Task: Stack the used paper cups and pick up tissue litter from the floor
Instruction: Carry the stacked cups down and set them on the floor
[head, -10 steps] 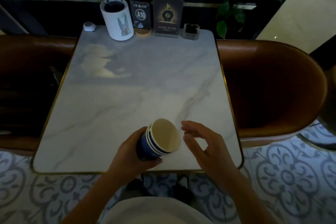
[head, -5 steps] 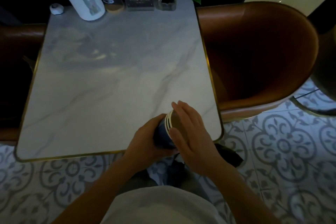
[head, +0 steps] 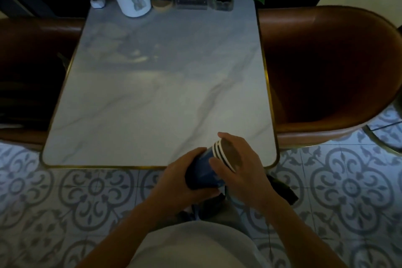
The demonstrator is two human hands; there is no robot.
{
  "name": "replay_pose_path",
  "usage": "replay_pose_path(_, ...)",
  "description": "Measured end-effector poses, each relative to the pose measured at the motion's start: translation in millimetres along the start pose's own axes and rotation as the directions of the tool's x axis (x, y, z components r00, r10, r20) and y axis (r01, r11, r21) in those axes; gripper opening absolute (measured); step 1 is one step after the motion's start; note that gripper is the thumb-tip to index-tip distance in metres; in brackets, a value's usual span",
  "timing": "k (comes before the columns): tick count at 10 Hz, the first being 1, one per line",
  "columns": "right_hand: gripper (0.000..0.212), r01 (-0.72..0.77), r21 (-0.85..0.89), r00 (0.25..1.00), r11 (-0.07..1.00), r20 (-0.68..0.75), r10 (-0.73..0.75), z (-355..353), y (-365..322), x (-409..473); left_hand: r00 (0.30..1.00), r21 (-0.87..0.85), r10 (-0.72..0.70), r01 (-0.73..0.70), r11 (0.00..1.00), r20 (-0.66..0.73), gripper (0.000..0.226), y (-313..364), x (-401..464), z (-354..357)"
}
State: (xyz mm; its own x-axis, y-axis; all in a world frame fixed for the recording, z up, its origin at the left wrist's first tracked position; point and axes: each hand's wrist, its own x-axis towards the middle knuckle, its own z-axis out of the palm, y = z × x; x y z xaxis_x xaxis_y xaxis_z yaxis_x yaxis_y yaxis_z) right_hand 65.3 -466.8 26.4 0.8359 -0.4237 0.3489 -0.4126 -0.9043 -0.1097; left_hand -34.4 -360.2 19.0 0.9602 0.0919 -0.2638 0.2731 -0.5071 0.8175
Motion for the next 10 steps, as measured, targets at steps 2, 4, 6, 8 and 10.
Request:
replay_pose_path(2,0.054,-0.218,0.788,0.571,0.576,0.581,-0.580,-33.1,63.3,-9.3,0.991,-0.160,-0.077,0.059,0.985,-0.114,0.072,-38.2,-36.0,-31.0)
replay_pose_path(4,0.056,-0.343,0.800,0.564,0.491,0.594,-0.573,-46.0,45.2,-46.8,0.939,-0.431,-0.262,0.146,0.891,-0.224,0.032,-79.8,-72.2,-50.5)
replay_pose_path(6,0.053,-0.266,0.776,0.533,0.572,0.612,-0.584,-56.3,43.3,-93.5,0.893,-0.746,-0.417,0.158,0.647,-0.173,0.027,-104.8,-110.6,-59.7)
replay_pose_path(8,0.060,-0.211,0.625,0.413,0.751,0.754,-0.511,-62.5,62.6,-131.4,0.852,-0.754,-0.503,0.233,0.614,-0.147,0.020,-132.0,-133.8,-54.3)
replay_pose_path(10,0.060,-0.222,0.603,0.320,0.766,0.787,-0.527,-64.2,83.4,-143.9,0.860,-0.747,-0.504,0.279,0.603,-0.085,0.033,-137.3,-136.0,-53.4)
